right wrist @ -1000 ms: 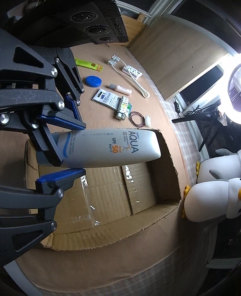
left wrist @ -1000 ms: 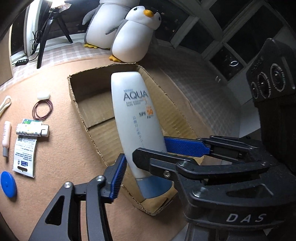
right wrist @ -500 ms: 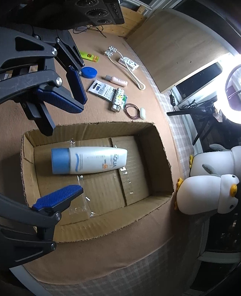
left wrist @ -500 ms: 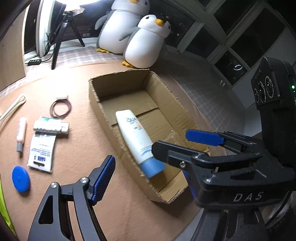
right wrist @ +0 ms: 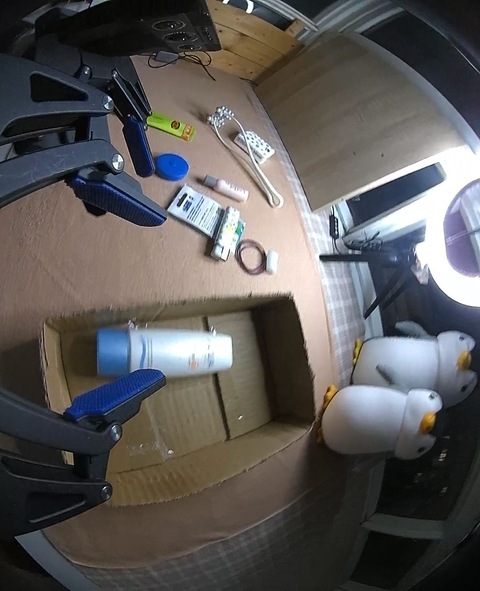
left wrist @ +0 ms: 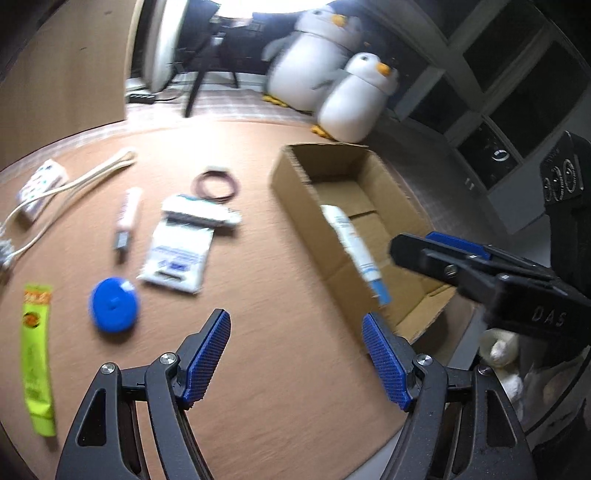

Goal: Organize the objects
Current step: 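Open the right tool to release the tube in the box, then move the right tool to the lime-green hand-cream tube and close on it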

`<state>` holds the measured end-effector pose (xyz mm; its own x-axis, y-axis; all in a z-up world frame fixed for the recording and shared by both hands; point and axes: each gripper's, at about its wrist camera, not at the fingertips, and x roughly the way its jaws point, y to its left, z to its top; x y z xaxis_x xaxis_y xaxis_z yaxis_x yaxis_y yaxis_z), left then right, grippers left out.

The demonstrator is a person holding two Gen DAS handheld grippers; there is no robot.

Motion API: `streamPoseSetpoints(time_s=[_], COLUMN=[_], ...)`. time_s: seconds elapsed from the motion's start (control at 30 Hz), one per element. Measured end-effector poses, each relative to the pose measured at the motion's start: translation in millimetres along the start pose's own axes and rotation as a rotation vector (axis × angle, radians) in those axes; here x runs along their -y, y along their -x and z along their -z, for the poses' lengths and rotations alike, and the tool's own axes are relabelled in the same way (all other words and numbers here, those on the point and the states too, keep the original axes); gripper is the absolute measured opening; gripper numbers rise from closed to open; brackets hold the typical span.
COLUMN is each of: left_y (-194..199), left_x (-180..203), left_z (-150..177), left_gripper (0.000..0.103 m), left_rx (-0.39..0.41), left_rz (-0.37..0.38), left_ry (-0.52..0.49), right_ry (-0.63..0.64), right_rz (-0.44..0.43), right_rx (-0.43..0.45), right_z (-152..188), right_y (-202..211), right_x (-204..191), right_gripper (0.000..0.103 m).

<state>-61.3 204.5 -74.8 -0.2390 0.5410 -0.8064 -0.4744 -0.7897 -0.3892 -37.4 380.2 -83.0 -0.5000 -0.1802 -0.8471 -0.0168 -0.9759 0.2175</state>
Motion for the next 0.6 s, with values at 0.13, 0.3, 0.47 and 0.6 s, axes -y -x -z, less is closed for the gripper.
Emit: streamPoseSetpoints(time_s=[0.13,0.3,0.47,0.6], left_y=[15,36,54,66], left_x=[-32,-73,-121,-155], left_z=[9,23,36,50], left_gripper=[0.077,0.077,0.077,0.077], left_rx=[0.007,0.020,0.019,0.019], left_rz=[-0.030,-0.071,-0.116,-0.146], left_ry=[0.044,0.093,0.153,0.192], right_ry=[0.022,0.029,0.045,0.051], right_rz=[-0.027,-0.069,-0.113,-0.152], right_rx=[0.005,-0.017,-0.067,-0.114], right_z=[2,4,7,10], right_y=[-5,-20,-41,-60], right_x=[-24,-56,-89,-115], right_gripper=[0.076,0.076,0.076,0.076])
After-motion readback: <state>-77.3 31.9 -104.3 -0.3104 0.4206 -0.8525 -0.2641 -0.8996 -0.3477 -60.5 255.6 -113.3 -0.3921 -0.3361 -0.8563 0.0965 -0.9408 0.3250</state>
